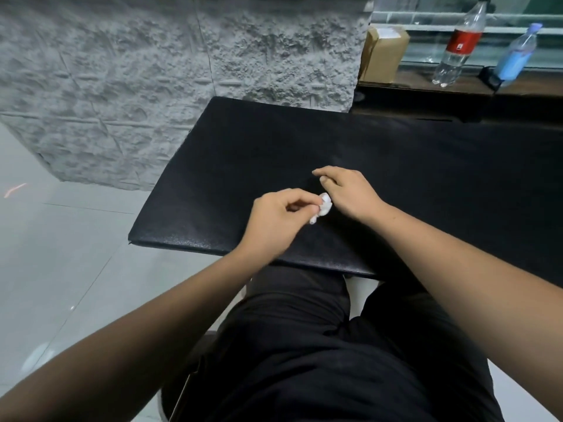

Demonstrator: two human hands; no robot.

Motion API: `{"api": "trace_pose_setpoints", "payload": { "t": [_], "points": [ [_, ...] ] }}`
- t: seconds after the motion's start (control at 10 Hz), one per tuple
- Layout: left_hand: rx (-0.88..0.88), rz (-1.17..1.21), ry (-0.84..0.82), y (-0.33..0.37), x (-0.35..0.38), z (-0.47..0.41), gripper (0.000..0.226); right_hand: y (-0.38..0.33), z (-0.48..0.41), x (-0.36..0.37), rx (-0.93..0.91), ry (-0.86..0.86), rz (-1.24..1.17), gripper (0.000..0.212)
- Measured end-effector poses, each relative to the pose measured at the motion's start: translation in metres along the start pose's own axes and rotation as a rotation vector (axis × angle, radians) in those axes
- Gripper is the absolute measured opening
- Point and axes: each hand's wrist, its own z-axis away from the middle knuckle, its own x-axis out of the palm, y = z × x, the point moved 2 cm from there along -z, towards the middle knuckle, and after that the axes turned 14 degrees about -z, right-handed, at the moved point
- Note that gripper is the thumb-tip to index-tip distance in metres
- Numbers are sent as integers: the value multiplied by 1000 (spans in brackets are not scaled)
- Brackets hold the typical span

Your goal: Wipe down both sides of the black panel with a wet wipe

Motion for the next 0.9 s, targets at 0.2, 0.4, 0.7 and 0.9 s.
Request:
{"api": "trace_pose_setpoints", "payload": {
  "t": [0.2, 0.4, 0.7, 0.9],
  "points": [
    [-116, -48, 188, -44, -78, 21, 16, -23, -11, 38, -51, -83, -16, 36],
    [-341, -160, 312, -107, -132, 72, 10, -46, -18, 84, -134, -186, 21, 36],
    [-547, -255, 321, -187, -146, 171, 5, -72, -23, 147, -256, -305, 69, 37],
    [-592, -327, 169, -218, -117, 212, 3, -78, -24, 156, -308, -276, 61, 36]
  ]
}}
